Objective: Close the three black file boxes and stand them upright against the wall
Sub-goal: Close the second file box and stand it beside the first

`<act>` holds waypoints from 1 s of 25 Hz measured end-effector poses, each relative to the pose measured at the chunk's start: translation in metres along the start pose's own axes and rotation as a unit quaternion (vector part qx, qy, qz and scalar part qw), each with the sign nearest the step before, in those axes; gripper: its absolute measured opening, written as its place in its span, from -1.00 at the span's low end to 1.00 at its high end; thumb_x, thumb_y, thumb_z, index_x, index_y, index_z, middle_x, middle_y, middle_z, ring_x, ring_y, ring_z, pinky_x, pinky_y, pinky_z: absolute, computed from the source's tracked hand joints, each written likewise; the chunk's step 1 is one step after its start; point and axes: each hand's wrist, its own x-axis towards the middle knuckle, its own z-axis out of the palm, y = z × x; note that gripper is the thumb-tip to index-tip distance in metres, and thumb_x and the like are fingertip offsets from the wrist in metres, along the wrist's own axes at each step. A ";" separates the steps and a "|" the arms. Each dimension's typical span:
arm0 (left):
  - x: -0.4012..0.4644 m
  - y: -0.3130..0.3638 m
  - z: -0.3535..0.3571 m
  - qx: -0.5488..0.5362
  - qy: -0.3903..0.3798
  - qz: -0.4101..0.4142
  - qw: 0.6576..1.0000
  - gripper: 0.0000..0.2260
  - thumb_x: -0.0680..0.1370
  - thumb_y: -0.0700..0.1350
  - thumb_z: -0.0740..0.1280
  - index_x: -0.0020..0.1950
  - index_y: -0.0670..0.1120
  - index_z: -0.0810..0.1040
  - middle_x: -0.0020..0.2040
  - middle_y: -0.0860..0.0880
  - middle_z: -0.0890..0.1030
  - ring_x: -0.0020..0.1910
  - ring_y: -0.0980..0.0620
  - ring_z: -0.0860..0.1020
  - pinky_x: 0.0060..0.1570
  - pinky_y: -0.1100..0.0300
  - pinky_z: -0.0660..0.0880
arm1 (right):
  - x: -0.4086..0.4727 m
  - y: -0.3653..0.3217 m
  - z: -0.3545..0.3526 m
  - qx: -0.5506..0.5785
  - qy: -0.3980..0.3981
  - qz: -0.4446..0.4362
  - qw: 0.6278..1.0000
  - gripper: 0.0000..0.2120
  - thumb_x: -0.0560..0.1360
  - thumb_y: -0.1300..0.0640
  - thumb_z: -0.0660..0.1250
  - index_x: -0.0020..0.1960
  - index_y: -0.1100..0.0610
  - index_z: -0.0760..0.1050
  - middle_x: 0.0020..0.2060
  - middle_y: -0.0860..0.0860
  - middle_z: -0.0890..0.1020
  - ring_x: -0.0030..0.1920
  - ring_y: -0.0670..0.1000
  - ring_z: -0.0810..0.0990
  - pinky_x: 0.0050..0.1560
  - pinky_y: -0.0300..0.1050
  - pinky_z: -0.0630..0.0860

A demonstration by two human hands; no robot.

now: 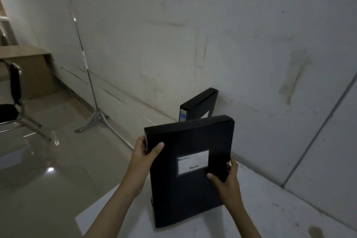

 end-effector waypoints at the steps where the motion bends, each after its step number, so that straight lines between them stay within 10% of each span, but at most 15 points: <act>1: 0.011 -0.001 0.003 0.002 0.004 0.006 1.000 -0.71 0.43 -0.05 0.37 0.13 0.00 0.44 0.10 0.02 0.58 0.08 0.08 0.57 -0.02 0.22 0.51 | 0.008 0.001 0.004 -0.003 0.002 0.007 1.000 -0.24 0.38 0.31 0.43 0.42 0.10 0.08 0.31 0.05 0.34 0.30 0.03 0.34 0.25 -0.10 0.31; 10: 0.057 -0.045 0.033 0.059 -0.017 0.031 0.998 -0.74 0.45 -0.22 0.38 -0.11 0.01 0.30 -0.14 0.01 0.44 -0.13 0.11 0.49 -0.09 0.36 0.48 | 0.040 -0.025 0.043 -0.061 0.076 -0.031 0.995 -0.30 0.49 0.37 0.24 0.44 0.00 -0.05 0.45 -0.03 0.11 0.47 -0.04 0.12 0.49 -0.08 0.11; 15: 0.074 -0.056 0.051 0.052 -0.062 0.042 0.996 -0.68 0.47 -0.17 0.37 0.08 -0.06 0.26 0.10 -0.12 0.47 0.13 -0.05 0.50 0.12 0.12 0.52 | 0.050 -0.059 0.078 -0.075 0.052 -0.074 0.993 -0.19 0.50 0.23 0.28 0.41 -0.30 -0.17 0.52 0.02 -0.04 0.52 0.00 -0.07 0.46 -0.09 0.10; 20: 0.097 -0.060 0.057 0.042 -0.046 0.076 0.995 -0.70 0.51 -0.22 0.32 0.11 -0.04 0.25 0.16 -0.12 0.44 0.15 -0.06 0.49 0.11 0.13 0.54 | 0.074 -0.086 0.085 -0.091 0.010 -0.064 0.994 -0.35 0.51 0.30 0.18 0.43 -0.21 0.07 0.52 0.03 -0.16 0.35 -0.34 -0.09 -0.02 -0.78 0.05; 25: 0.124 -0.063 0.066 0.087 -0.007 0.108 0.990 -0.48 0.45 -0.18 0.40 0.29 -0.09 0.18 0.35 -0.16 0.21 0.30 -0.09 0.40 0.20 0.17 0.51 | 0.099 -0.085 0.090 -0.117 -0.008 -0.058 0.991 -0.55 0.41 0.06 0.41 0.20 -0.13 0.28 0.52 0.06 -0.01 0.44 -0.21 -0.16 0.04 -0.73 0.05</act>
